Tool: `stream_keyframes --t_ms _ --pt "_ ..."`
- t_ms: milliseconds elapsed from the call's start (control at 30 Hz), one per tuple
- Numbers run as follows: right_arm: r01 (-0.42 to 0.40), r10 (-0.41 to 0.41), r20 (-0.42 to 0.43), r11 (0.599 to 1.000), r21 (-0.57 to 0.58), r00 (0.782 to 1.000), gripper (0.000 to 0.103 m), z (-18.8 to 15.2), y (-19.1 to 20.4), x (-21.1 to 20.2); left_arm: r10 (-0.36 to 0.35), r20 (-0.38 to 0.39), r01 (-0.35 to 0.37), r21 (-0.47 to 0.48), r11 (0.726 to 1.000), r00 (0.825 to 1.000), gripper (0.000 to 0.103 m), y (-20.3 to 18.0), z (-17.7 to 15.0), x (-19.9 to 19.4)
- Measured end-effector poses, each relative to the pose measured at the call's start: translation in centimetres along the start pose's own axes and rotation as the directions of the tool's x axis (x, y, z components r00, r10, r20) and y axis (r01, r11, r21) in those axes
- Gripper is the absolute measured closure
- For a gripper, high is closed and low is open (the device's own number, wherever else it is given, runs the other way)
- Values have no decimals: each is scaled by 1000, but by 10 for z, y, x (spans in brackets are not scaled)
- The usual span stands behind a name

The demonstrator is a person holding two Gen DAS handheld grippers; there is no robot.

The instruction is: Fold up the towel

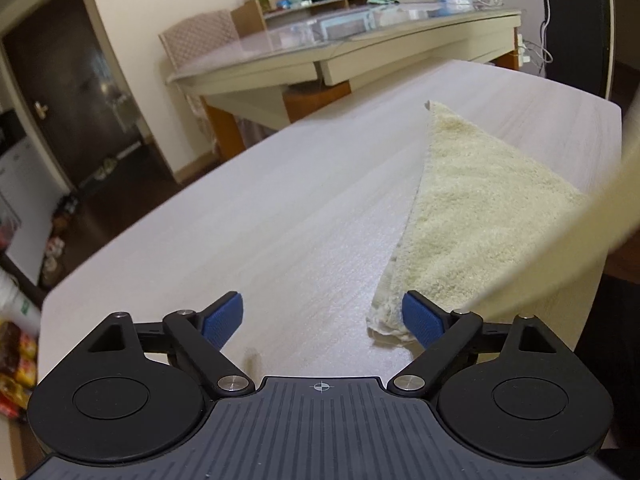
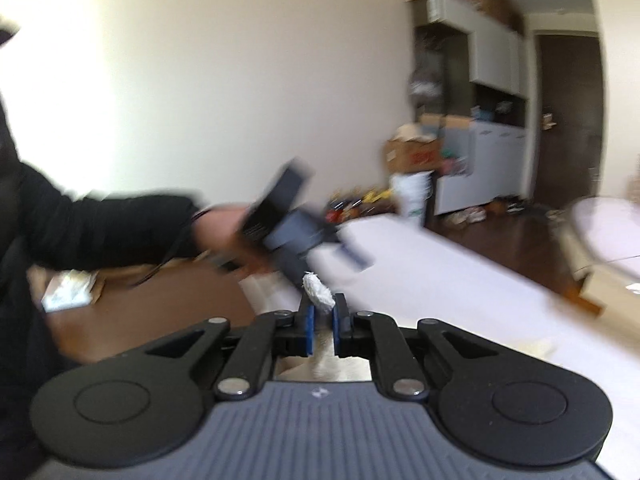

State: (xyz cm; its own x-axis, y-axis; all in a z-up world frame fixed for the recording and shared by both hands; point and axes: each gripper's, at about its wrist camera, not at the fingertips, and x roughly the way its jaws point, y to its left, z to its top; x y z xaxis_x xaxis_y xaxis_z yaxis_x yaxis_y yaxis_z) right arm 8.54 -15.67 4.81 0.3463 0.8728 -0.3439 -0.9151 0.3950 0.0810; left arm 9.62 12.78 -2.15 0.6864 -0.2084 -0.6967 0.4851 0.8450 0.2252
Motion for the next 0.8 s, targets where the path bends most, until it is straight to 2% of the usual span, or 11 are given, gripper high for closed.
stream_keyframes --t_ms 133,200,333,433,567,667,767,800 --pt "37 -35 -21 989 143 999 94 -1 -79 20 4 -8 -4 -8 1000 1000 12 3 5 2" --pt "35 -24 -48 967 251 999 94 -13 -117 31 20 10 -20 -47 999 1000 13 7 7 -1" --pt "47 -17 -79 918 394 997 94 -30 -165 43 68 62 -62 -85 994 996 15 14 11 -14" --pt "51 4 -122 894 446 993 94 -40 -191 52 72 106 -62 -90 994 992 15 15 14 -23" --pt "51 38 -174 876 479 984 93 -49 -210 69 42 131 -33 -66 997 991 15 7 19 -24" --pt "85 28 -226 876 475 974 88 -52 -214 84 26 104 -24 -21 999 994 15 -5 18 -14" --pt "101 6 -219 876 471 976 84 -55 -214 88 24 75 -24 2 1000 997 15 -12 13 -1" --pt "106 -7 -207 877 469 978 80 -55 -214 86 26 69 -26 3 1000 997 15 -13 11 1"
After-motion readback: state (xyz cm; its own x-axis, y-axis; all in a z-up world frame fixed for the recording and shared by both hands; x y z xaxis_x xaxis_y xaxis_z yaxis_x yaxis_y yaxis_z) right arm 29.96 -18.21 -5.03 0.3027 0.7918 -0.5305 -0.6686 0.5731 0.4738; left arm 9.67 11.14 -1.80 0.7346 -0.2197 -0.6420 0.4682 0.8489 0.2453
